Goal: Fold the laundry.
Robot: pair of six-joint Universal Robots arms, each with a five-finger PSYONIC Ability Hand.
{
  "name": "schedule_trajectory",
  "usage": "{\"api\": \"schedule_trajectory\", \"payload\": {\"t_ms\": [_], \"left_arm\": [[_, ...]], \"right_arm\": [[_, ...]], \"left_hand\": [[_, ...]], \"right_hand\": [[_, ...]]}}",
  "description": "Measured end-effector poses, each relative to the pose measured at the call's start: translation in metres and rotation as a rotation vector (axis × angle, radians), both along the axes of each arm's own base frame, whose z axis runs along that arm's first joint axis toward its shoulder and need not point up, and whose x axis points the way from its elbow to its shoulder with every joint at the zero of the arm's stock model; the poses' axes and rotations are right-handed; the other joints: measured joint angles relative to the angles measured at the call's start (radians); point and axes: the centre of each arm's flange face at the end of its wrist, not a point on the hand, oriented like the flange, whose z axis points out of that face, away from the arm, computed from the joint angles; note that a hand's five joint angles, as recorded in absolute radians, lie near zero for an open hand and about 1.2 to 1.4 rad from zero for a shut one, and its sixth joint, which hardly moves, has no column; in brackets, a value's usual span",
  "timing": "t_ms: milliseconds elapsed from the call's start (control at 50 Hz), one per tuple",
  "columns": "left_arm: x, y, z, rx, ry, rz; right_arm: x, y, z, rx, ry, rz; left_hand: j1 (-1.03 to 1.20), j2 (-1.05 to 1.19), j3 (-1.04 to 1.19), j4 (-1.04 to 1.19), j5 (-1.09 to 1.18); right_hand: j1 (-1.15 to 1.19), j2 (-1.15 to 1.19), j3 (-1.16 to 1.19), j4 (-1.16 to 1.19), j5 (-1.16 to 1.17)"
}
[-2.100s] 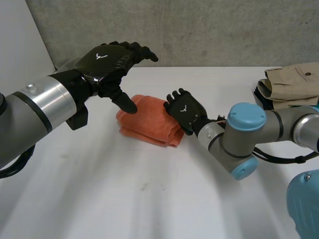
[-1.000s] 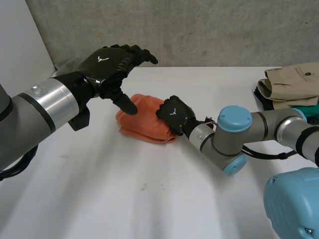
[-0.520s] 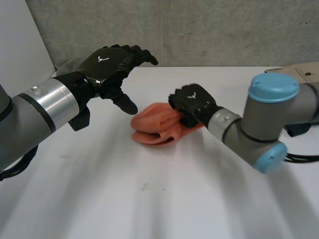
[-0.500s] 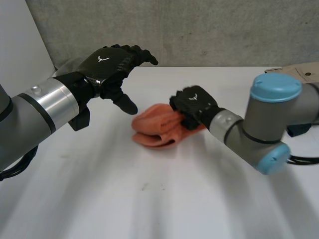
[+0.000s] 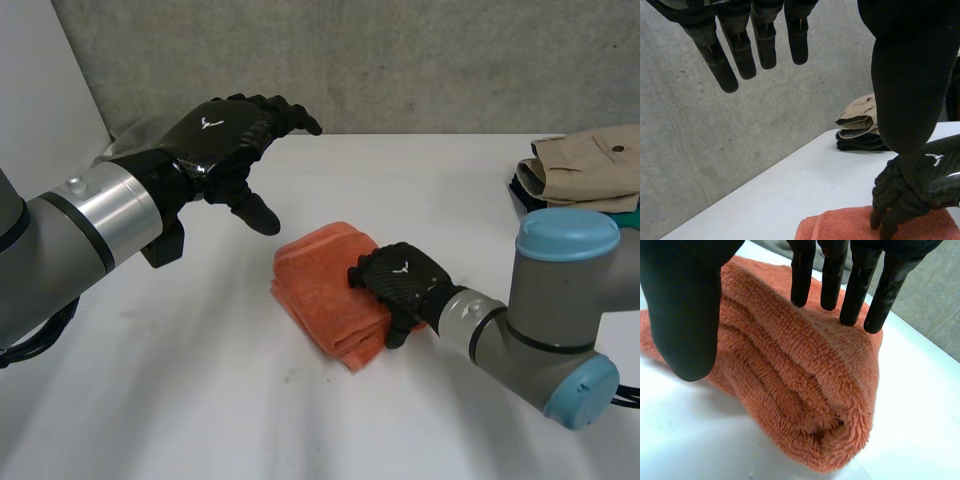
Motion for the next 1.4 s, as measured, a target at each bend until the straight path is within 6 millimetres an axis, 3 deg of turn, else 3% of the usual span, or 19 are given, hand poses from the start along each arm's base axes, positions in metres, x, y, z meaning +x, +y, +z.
{"api": "schedule_trajectory", "payload": {"t_ms": [220,340,540,560,600,620,680,780,900,960,1060,1160,1240,1260,1340,1400], "left_arm": [[0.000,0.001,-0.001,0.003,-0.001,-0.002],[0.000,0.000,-0.001,0.003,-0.001,-0.002],[0.000,0.000,-0.001,0.003,-0.001,-0.002],[0.000,0.000,-0.001,0.003,-0.001,-0.002],[0.000,0.000,-0.001,0.003,-0.001,-0.002],[0.000,0.000,-0.001,0.003,-0.002,-0.001],[0.000,0.000,-0.001,0.003,-0.002,-0.001],[0.000,0.000,-0.001,0.002,-0.001,0.001],[0.001,-0.001,0.000,-0.001,0.000,0.004],[0.002,-0.001,0.001,-0.004,0.002,0.006],[0.002,0.000,0.003,-0.008,0.004,0.007],[0.002,0.000,0.004,-0.009,0.005,0.007],[0.002,0.000,0.004,-0.006,0.006,0.007],[0.002,0.000,0.004,-0.006,0.007,0.007],[0.002,0.001,0.003,-0.003,0.007,0.006],[0.002,0.001,0.003,-0.002,0.007,0.005]], "right_arm": [[-0.003,0.008,-0.009,-0.122,0.067,0.049],[0.001,0.002,-0.016,-0.160,0.062,0.055],[0.018,-0.023,-0.030,-0.213,0.023,0.046],[0.018,-0.024,-0.030,-0.213,0.022,0.045],[0.018,-0.024,-0.030,-0.213,0.022,0.045],[0.022,-0.030,-0.031,-0.219,0.012,0.045],[0.025,-0.035,-0.029,-0.224,-0.006,0.042],[0.032,-0.047,-0.025,-0.230,-0.046,0.032],[0.042,-0.069,-0.008,-0.294,-0.101,0.003],[0.048,-0.089,0.023,-0.394,-0.150,-0.041],[0.049,-0.119,0.093,-0.615,-0.260,-0.125],[0.022,-0.154,0.162,-0.838,-0.351,-0.228],[-0.017,-0.186,0.191,-0.946,-0.352,-0.308],[-0.020,-0.189,0.192,-0.951,-0.350,-0.313],[-0.066,-0.218,0.186,-0.964,-0.291,-0.375],[-0.106,-0.237,0.164,-0.930,-0.221,-0.422]], "left_hand": [[0.000,0.000,0.000,0.000,0.000],[0.000,0.000,0.000,0.000,0.000],[0.000,0.000,0.000,0.000,0.000],[0.000,0.000,0.000,0.000,0.000],[0.000,0.000,0.000,0.000,0.000],[0.000,0.000,0.000,0.000,0.000],[0.000,0.000,0.000,0.000,0.000],[0.000,0.000,0.000,0.000,0.000],[0.000,0.000,0.000,0.000,0.000],[0.000,0.000,0.000,0.000,0.000],[0.000,0.000,0.000,0.000,0.000],[0.000,0.000,0.000,0.000,0.000],[0.000,0.000,0.000,0.000,0.000],[0.000,0.000,0.000,0.000,0.000],[0.000,0.000,0.000,0.000,0.000],[0.000,0.000,0.000,0.000,0.000]], "right_hand": [[-0.026,-0.024,-0.023,-0.025,-0.023],[-0.008,-0.005,-0.002,0.002,0.015],[0.080,0.116,0.121,0.126,0.099],[0.207,0.264,0.268,0.263,0.197],[0.207,0.264,0.268,0.263,0.197],[0.339,0.447,0.458,0.463,0.358],[0.460,0.661,0.651,0.670,0.558],[0.492,0.702,0.676,0.739,0.628],[0.499,0.702,0.676,0.739,0.628],[0.499,0.702,0.676,0.740,0.629],[0.499,0.710,0.676,0.744,0.647],[0.499,0.710,0.688,0.749,0.668],[0.499,0.710,0.688,0.749,0.668],[0.499,0.710,0.688,0.749,0.668],[0.499,0.715,0.703,0.749,0.673],[0.499,0.715,0.705,0.749,0.674]]}}
